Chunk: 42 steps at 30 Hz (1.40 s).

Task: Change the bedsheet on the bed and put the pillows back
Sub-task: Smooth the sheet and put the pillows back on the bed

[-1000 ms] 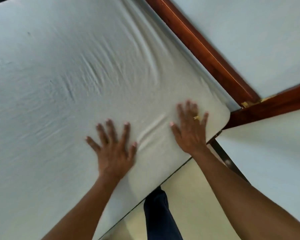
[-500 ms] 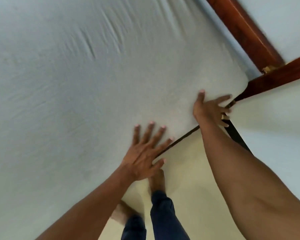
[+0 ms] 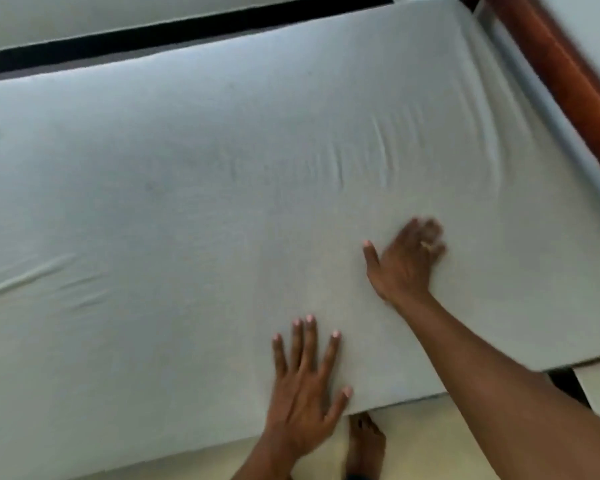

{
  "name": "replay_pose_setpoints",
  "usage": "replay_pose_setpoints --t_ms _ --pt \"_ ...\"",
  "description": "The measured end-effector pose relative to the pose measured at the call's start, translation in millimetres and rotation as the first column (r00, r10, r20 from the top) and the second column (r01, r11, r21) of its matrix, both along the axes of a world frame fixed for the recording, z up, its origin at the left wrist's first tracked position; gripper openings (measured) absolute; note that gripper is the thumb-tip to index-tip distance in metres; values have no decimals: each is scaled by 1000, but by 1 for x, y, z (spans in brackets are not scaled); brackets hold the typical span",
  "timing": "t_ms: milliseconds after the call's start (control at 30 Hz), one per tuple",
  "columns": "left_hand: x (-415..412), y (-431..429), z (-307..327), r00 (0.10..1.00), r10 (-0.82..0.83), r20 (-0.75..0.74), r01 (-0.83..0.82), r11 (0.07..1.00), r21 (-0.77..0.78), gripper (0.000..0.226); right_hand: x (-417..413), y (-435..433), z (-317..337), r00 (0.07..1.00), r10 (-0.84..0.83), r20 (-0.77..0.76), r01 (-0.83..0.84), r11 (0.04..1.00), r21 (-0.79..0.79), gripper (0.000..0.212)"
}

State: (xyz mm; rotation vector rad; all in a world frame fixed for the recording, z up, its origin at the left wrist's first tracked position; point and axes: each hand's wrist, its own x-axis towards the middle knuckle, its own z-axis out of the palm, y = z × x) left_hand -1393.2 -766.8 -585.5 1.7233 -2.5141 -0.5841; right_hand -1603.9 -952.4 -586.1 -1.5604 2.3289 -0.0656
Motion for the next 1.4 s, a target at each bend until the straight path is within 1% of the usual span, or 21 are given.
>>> replay_pose_setpoints --t_ms 100,200,267,333,400,433,567,633,700,767,833,867,933,1033,1133,1167,1200,1300,1333,1367,1400 --pt "41 -48 -2 979 204 -24 -205 967 -148 81 53 -63 -13 807 585 -82 -590 796 -136 79" --pt "129 -74 -16 833 527 168 -500 847 -181 81 94 -23 -38 615 764 -196 -788 606 -109 72" --pt "161 -32 -23 752 625 211 -615 780 -120 82 109 50 -35 341 921 -187 -939 325 -111 76" --pt "158 34 -11 752 624 214 -631 775 -39 82 121 110 -17 -114 990 -86 -988 -122 -93 72" --pt "161 81 -4 770 608 192 -620 784 7 80 150 112 -3 -351 936 -21 -932 -351 -94 67" --pt "169 85 -4 752 632 185 -645 764 10 80 175 96 -3 -330 941 -78 -930 -338 -142 66" --pt "253 19 -2 529 841 111 -824 540 -168 77 307 0 -16 305 951 -43 -925 285 -250 71" --pt "308 0 -12 517 841 155 -811 540 -224 74 351 -3 -25 430 902 -39 -894 419 -161 71" --pt "345 20 -25 458 872 171 -850 486 -202 74 375 46 -37 292 950 -109 -950 275 -149 68" --pt "347 55 -27 382 912 146 -903 402 -150 78 376 106 -30 11 994 -108 -987 -6 -161 67" --pt "335 87 -15 434 892 123 -892 445 -78 80 380 129 -14 -243 970 -30 -960 -245 -134 67" --pt "334 97 -8 464 879 112 -881 471 -45 79 390 123 -9 -305 952 -27 -941 -306 -144 66" --pt "363 96 -2 455 886 92 -887 460 -42 75 434 89 -8 -291 954 -66 -941 -298 -163 64" --pt "459 59 -8 374 924 77 -909 382 -169 72 544 28 -12 8 998 -56 -964 -7 -266 67" --pt "540 61 -30 345 924 166 -901 375 -216 73 636 35 -28 270 960 -73 -946 250 -204 69" --pt "547 78 -36 330 931 158 -911 358 -204 74 653 62 -34 233 966 -109 -960 211 -184 68" --pt "543 99 -38 306 940 151 -926 330 -182 75 658 94 -40 99 986 -135 -983 76 -170 68" --pt "518 152 -16 326 931 163 -935 343 -90 79 639 162 -22 -414 910 -28 -902 -414 -126 66" --pt "524 156 -11 344 922 176 -930 361 -71 77 642 154 -17 -482 876 25 -869 -474 -144 64" --pt "537 150 -5 343 923 172 -931 359 -70 75 649 137 -15 -467 883 47 -874 -453 -175 63" --pt "557 137 0 323 929 179 -932 345 -110 72 660 116 -19 -371 927 42 -911 -355 -210 62"
